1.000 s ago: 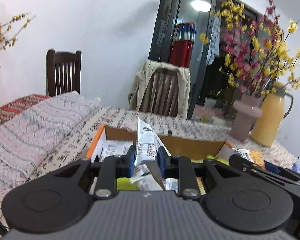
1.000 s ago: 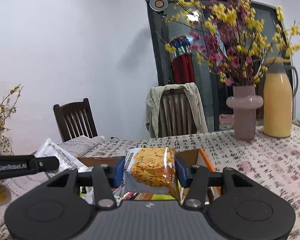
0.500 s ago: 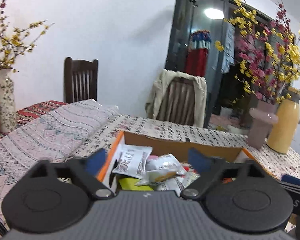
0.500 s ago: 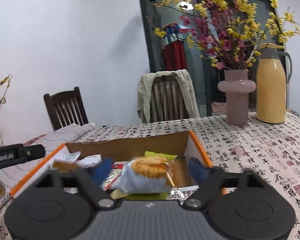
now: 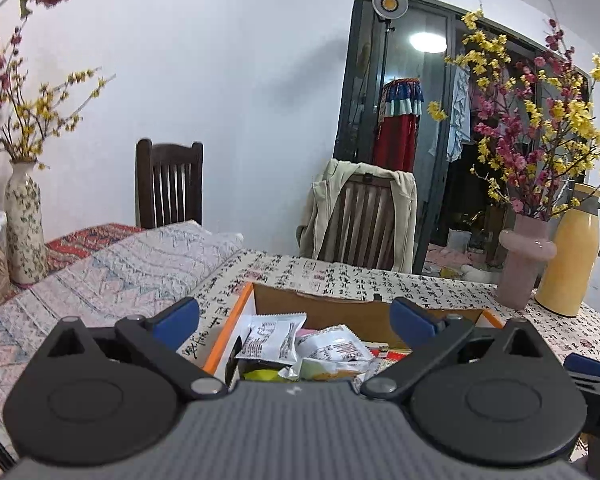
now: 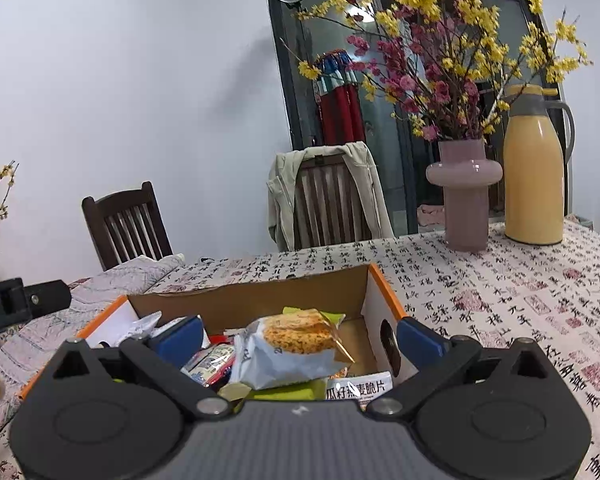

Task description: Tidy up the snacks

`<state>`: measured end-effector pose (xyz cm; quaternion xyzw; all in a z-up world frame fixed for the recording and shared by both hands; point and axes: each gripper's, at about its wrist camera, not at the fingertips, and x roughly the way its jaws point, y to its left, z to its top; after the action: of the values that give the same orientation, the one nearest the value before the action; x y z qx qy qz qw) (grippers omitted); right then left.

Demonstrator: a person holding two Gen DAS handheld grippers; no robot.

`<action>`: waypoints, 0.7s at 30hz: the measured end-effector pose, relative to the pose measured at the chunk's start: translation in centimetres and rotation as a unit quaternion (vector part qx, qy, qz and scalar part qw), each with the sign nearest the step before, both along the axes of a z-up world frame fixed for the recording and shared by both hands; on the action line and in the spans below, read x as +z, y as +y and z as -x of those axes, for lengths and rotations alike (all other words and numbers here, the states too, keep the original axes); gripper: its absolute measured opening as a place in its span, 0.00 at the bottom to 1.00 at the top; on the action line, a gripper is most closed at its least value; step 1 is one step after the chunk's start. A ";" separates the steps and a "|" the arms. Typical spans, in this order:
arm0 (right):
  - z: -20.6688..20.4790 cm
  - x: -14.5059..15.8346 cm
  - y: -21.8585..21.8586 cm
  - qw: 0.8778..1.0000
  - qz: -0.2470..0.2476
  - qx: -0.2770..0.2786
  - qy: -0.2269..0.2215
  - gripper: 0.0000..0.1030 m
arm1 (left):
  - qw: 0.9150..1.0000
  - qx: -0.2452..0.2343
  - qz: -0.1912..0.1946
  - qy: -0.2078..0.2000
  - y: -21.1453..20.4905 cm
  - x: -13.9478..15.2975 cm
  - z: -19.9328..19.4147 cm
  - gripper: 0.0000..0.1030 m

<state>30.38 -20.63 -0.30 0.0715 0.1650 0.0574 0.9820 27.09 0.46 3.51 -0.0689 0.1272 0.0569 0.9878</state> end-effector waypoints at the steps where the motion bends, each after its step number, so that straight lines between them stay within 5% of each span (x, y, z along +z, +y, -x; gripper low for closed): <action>1: 0.4 0.2 0.1 1.000 0.003 0.000 -0.002 1.00 | 1.000 -0.002 -0.002 -0.004 -0.1 0.3 0.5 1.00; 8: 4.9 1.1 0.2 1.000 0.019 0.012 -0.009 1.00 | 0.999 -0.017 -0.018 -0.025 -0.8 2.0 5.2 1.00; 21: 14.9 1.2 -1.3 0.999 0.029 0.023 -0.006 1.00 | 0.997 -0.066 -0.032 0.016 -0.3 0.8 15.1 1.00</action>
<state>15.45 -21.93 0.89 0.0390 0.1619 0.0760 0.9831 12.03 0.13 4.35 -0.0279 0.1450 -0.0034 0.9890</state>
